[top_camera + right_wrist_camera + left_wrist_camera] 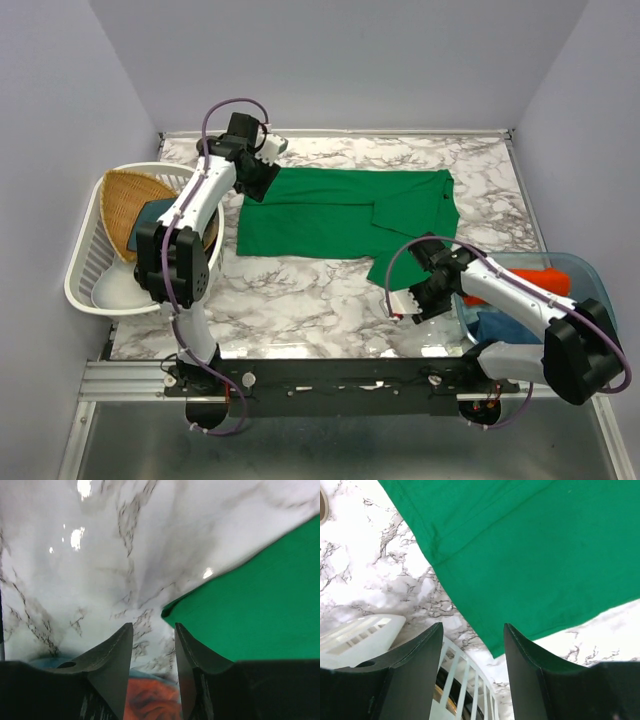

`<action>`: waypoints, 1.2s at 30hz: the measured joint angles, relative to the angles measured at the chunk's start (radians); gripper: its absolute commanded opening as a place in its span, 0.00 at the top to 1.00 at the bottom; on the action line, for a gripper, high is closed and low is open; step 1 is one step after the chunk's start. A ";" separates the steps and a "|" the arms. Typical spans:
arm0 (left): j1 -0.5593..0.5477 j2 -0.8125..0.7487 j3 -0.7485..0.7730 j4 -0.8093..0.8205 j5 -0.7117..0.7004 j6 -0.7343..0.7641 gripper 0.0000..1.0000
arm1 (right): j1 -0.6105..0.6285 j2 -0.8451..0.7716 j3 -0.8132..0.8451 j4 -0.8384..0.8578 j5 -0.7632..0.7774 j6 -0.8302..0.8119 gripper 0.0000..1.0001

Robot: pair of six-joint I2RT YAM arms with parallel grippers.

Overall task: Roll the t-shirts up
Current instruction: Fold the T-shirt at the center of the board.

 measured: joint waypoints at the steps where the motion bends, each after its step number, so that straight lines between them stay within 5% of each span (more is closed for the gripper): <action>1: 0.000 -0.019 -0.014 0.000 0.008 -0.004 0.40 | 0.000 0.000 -0.018 0.006 0.025 -0.005 0.54; 15: 0.000 -0.264 -0.296 0.079 0.022 -0.034 0.40 | 0.000 0.044 -0.052 0.092 0.179 -0.016 0.56; 36: 0.000 -0.259 -0.300 0.106 0.022 -0.035 0.40 | 0.015 0.085 0.025 0.015 0.093 -0.024 0.57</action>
